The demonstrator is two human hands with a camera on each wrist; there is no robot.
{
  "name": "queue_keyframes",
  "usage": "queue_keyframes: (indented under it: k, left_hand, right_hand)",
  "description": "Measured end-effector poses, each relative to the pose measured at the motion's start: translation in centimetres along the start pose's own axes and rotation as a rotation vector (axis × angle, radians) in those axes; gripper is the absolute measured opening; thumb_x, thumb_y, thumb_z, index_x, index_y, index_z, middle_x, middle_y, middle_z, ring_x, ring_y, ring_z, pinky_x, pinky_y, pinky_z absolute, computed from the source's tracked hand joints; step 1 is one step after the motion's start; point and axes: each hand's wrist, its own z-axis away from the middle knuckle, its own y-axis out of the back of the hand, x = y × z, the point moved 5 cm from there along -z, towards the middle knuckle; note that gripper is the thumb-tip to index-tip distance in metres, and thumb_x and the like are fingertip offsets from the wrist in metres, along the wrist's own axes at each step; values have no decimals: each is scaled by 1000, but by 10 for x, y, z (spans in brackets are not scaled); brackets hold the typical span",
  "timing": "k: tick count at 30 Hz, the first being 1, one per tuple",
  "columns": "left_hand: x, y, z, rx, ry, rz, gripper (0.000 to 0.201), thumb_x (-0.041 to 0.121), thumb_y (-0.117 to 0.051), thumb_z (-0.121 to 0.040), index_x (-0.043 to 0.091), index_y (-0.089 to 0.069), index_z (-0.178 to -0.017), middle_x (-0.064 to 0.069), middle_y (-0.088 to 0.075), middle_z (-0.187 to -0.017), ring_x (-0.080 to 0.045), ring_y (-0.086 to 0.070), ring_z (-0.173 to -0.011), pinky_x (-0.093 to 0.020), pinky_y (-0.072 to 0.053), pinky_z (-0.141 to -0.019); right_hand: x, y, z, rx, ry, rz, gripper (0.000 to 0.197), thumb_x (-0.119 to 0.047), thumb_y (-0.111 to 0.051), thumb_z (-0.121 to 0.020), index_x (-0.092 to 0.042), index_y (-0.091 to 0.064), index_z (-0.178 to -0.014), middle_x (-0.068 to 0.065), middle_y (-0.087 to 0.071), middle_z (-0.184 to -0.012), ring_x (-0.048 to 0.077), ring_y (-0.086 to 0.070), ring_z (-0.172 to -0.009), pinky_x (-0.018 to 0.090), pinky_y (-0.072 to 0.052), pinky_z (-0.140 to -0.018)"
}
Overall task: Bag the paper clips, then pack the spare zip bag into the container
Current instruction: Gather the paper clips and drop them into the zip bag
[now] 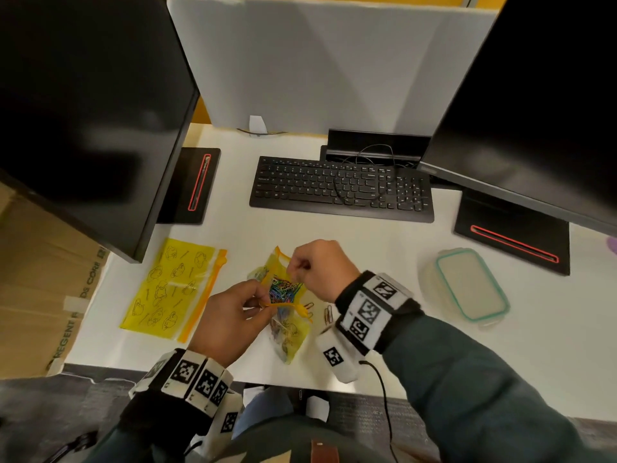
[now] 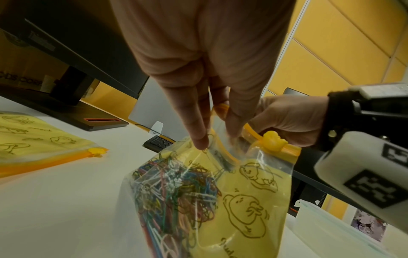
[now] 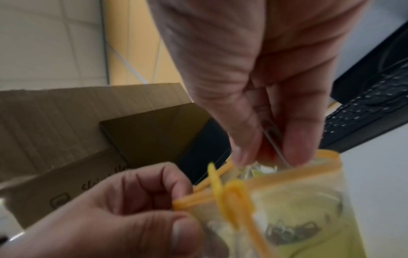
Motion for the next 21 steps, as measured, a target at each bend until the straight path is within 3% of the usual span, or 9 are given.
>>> queue_keyframes:
  k: [3,6,7,9,12,14,17,21]
  left_hand:
    - [2,0,1,3,-13,-1,25,5,-73,-72,22,-57,-66,3,-64,-76,-11,-62,-80,-7,-49,-64]
    - [-2,1,1,4,10,38,23,4,-72,-72,22,-58,-69,6,-67,-86,-10,-63,-82,-6,-49,-65]
    - [-3,1,2,4,12,36,23,4,-72,-72,22,-58,-71,7,-66,-88,-10,-63,-82,-6,-49,-65]
    - [-5,2,3,6,16,33,22,5,-73,-72,21,-58,-71,8,-66,-89,-9,-63,-82,-7,-50,-66]
    - [-4,3,4,5,13,34,21,6,-73,-72,20,-58,-67,7,-67,-90,-7,-63,-81,-8,-51,-67]
    - [-3,3,3,1,7,36,22,6,-73,-73,21,-58,-67,10,-66,-90,-6,-63,-81,-8,-51,-67]
    - [-2,2,2,-4,4,15,18,5,-72,-73,17,-59,-69,11,-65,-89,-4,-62,-82,-5,-49,-66]
    - [-2,3,2,-13,2,4,20,6,-72,-73,20,-59,-69,13,-64,-89,-5,-62,-82,-6,-49,-66]
  right_hand:
    - [2,-1,-2,12,-12,-71,20,-18,-62,-86,-12,-69,-104,6,-71,-107,16,-61,-96,23,-44,-86]
    - [40,15,4,157,-131,-98,21,-15,-61,-86,-13,-66,-106,7,-69,-106,15,-59,-91,22,-42,-83]
    - [59,15,7,142,-194,-16,23,-14,-63,-84,-13,-64,-107,8,-67,-106,18,-59,-93,23,-42,-83]
    - [90,-1,17,-20,-326,209,40,-22,-71,-77,-12,-57,-113,9,-59,-113,26,-56,-105,29,-44,-87]
    - [106,-36,29,-143,-351,356,66,-34,-80,-64,-12,-49,-119,8,-45,-119,28,-45,-111,37,-47,-88]
    - [102,-52,30,-82,-278,367,61,-30,-76,-69,-13,-49,-122,8,-45,-118,28,-45,-110,36,-49,-84]
    - [93,-63,28,-30,-189,372,33,-14,-57,-84,-11,-58,-116,10,-52,-113,30,-50,-105,32,-46,-76]
    - [88,-68,28,-42,-183,406,26,-7,-41,-92,-4,-61,-108,14,-57,-109,31,-56,-102,34,-47,-78]
